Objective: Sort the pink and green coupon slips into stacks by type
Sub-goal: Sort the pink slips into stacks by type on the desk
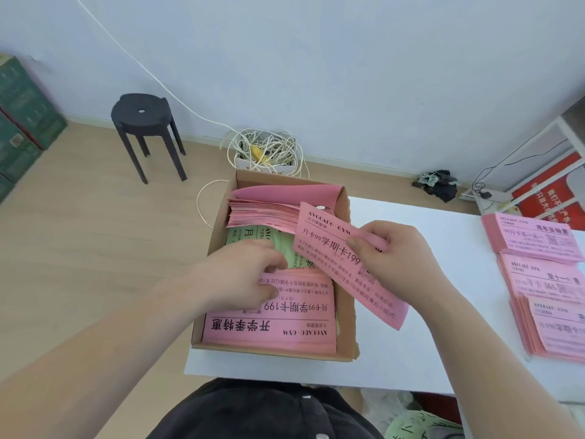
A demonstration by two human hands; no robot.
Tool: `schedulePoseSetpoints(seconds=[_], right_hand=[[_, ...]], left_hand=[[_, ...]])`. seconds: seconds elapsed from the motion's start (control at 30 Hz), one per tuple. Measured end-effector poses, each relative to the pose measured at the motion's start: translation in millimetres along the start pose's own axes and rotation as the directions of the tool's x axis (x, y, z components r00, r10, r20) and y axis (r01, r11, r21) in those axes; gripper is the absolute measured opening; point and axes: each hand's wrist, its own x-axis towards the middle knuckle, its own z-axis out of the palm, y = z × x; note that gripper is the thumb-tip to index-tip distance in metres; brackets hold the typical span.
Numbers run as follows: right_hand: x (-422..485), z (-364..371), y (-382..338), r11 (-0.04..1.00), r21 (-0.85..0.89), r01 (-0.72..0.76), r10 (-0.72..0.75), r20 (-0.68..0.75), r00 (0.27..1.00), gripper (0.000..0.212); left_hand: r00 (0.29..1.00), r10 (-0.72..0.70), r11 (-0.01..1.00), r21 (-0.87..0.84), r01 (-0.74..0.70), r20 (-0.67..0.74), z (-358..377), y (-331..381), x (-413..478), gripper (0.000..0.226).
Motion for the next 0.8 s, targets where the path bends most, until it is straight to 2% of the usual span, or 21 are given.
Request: schedulePoseSetpoints(seconds=[0.1, 0.2, 0.27, 0.33, 0.5, 0.63, 0.8], right_hand=[[-4.4, -1.6, 0.8, 0.994, 0.103, -0.038, 0.035, 0.026, 0.999, 0.021], [-7.4, -7.1, 2.6, 0.978, 0.189, -0.089, 0.079, 0.062, 0.995, 0.027], [-9.6, -11.3, 4.0, 0.973, 0.204, -0.110, 0.097, 0.069, 0.993, 0.028], [-11.3, -13.9, 3.8, 0.972, 0.207, -0.112, 0.102, 0.058, 0.993, 0.028], [-14.3, -14.6, 1.1, 0.974, 0.207, -0.090, 0.083, 0.040, 0.996, 0.027], [-22.0, -5.6, -2.4, 0.974, 0.219, -0.058, 0.044, 0.072, 0.996, 0.027], [-28.2, 2.3, -0.3, 0.972, 0.227, -0.059, 0.042, 0.080, 0.996, 0.027]], left_hand=[[1.000, -0.001, 1.000, 0.000, 0.001, 0.016, 2.5, -1.8, -2.3, 0.046], [0.996, 0.046, 0.997, -0.056, -0.050, -0.072, 5.2, -2.8, -3.0, 0.032], [0.990, 0.072, 0.992, -0.091, -0.083, -0.118, 6.4, -3.8, -1.9, 0.026], [0.992, 0.073, 0.992, -0.097, -0.083, -0.102, 5.5, -4.4, -1.4, 0.024], [1.000, 0.017, 0.990, -0.138, -0.017, 0.000, -2.4, -7.1, -0.6, 0.036], [0.999, -0.018, 0.992, -0.128, 0.022, 0.026, -7.2, -9.2, 0.2, 0.044], [0.999, -0.032, 0.980, -0.195, 0.038, 0.036, -9.5, -4.6, -1.4, 0.040]])
